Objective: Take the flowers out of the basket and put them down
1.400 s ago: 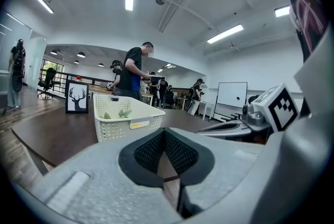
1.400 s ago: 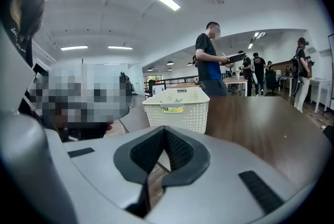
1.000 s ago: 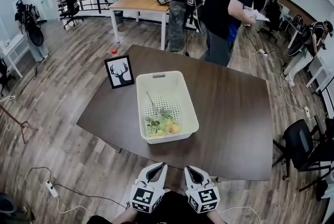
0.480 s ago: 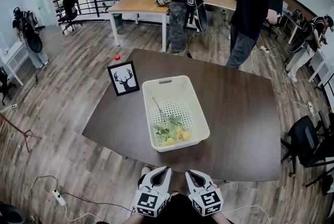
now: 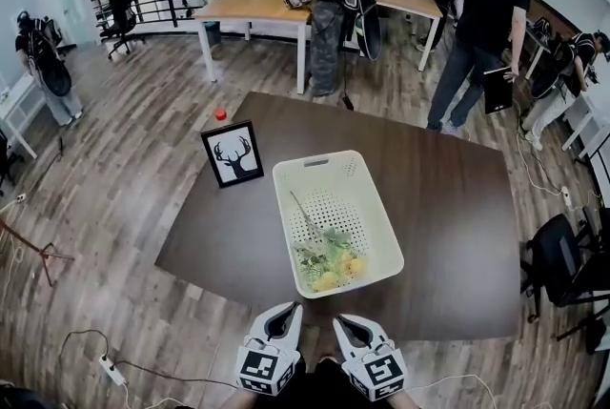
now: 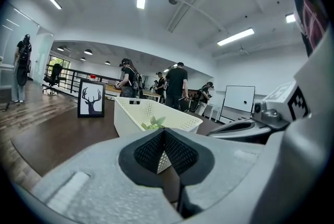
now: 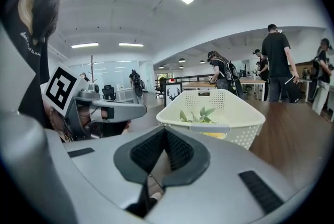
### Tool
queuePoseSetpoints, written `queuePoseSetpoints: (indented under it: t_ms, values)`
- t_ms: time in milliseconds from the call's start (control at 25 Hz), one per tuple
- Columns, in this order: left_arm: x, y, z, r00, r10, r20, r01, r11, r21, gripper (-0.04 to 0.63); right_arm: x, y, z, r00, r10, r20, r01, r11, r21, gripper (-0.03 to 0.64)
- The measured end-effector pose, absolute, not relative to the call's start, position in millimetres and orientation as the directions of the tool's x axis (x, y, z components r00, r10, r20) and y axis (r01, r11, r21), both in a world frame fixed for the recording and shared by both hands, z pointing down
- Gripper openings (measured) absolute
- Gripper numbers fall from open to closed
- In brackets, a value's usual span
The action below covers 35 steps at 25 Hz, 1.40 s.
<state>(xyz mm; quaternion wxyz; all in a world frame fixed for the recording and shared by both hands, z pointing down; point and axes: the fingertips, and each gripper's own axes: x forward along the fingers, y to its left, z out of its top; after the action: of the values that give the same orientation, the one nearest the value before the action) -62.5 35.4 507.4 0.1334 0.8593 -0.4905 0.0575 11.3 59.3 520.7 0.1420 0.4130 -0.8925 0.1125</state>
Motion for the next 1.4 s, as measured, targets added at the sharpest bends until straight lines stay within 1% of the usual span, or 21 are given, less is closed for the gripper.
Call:
queuePoseSetpoints:
  t_ms: [120,240,400,640,760,960,1040,1080,1280,1360,1400]
  values:
    - [-72,20,502,0.539,-0.814,0.216,-0.842,-0.513,0.168,0.002,-5,47,511,-0.625,-0.71,0.325,-0.77,0.629,-0.107,0.005]
    - [-81,-2,492,0.56,-0.808,0.182,-0.828,-0.541,0.146,0.002,-14,38,507,-0.617,-0.715,0.329,-0.777,0.621,-0.107,0.005]
    - [-91,-30,484,0.598,-0.786,0.16,-0.802,-0.583,0.131,0.002,-19,24,494,-0.597,-0.745,0.299,-0.799,0.584,-0.141,0.005]
    - [-104,-55,480,0.65,-0.742,0.164,-0.76,-0.637,0.13,0.002,-15,-10,461,-0.483,-0.853,0.195,-0.87,0.445,-0.211,0.005]
    - [-111,-68,476,0.668,-0.727,0.158,-0.744,-0.657,0.124,0.002,-15,-30,445,-0.432,-0.887,0.162,-0.896,0.402,-0.191,0.005]
    - [-125,-90,473,0.662,-0.734,0.15,-0.749,-0.653,0.112,0.002,-19,-66,435,-0.396,-0.9,0.185,-0.918,0.382,-0.104,0.006]
    - [-129,-97,469,0.655,-0.742,0.145,-0.756,-0.643,0.122,0.002,-21,-81,435,-0.398,-0.892,0.216,-0.917,0.384,-0.105,0.014]
    - [-129,-100,467,0.651,-0.745,0.144,-0.759,-0.639,0.125,0.002,-22,-87,437,-0.401,-0.884,0.24,-0.916,0.388,-0.101,0.04]
    - [-123,-113,462,0.633,-0.76,0.147,-0.774,-0.621,0.12,0.002,-28,-112,445,-0.431,-0.845,0.318,-0.899,0.434,-0.063,0.049]
    - [-119,-117,461,0.627,-0.764,0.15,-0.779,-0.618,0.11,0.002,-29,-120,444,-0.447,-0.831,0.331,-0.887,0.459,-0.048,0.101]
    - [-118,-118,460,0.623,-0.767,0.15,-0.782,-0.614,0.108,0.002,-29,-124,444,-0.453,-0.825,0.338,-0.883,0.468,-0.04,0.114]
